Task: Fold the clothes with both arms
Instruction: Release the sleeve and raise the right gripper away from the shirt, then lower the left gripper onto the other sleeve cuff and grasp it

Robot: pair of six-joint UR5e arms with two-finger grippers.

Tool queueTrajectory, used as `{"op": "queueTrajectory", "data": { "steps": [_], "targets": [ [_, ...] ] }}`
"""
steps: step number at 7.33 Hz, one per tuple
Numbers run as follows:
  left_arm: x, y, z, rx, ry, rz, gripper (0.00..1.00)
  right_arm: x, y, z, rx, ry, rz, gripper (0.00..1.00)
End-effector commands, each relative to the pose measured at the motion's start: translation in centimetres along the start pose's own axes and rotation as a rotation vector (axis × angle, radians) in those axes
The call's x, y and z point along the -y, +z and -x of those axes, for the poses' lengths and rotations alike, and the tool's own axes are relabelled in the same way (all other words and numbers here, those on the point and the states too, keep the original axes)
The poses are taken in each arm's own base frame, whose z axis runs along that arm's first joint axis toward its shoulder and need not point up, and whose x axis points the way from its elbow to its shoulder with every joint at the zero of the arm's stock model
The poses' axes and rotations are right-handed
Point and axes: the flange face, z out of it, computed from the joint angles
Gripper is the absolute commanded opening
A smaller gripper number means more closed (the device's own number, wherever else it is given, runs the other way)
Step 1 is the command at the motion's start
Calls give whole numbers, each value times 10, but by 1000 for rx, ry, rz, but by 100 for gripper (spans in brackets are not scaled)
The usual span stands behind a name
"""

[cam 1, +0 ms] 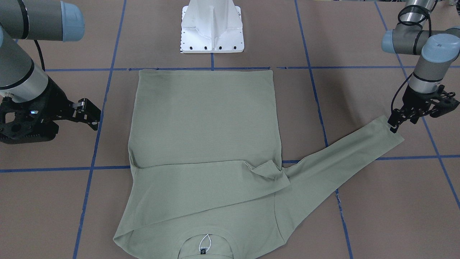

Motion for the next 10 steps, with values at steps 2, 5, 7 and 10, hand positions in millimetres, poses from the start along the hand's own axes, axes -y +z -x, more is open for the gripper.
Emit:
{"op": "queueTrajectory", "data": {
  "steps": [2, 5, 7, 10],
  "targets": [
    [-14, 10, -4, 9, -15, 22, 100, -2, -1, -1, 1, -1, -2, 100],
    [-25, 15, -11, 12, -30, 28, 99, -4, -3, 0, 4, -5, -6, 100],
    [-25, 15, -10, 12, -30, 28, 91, -4, -4, 0, 5, -6, -7, 100],
    [-25, 15, -13, 9, -32, 27, 83, -7, -9, 2, 7, -14, -20, 100]
  ]
}}
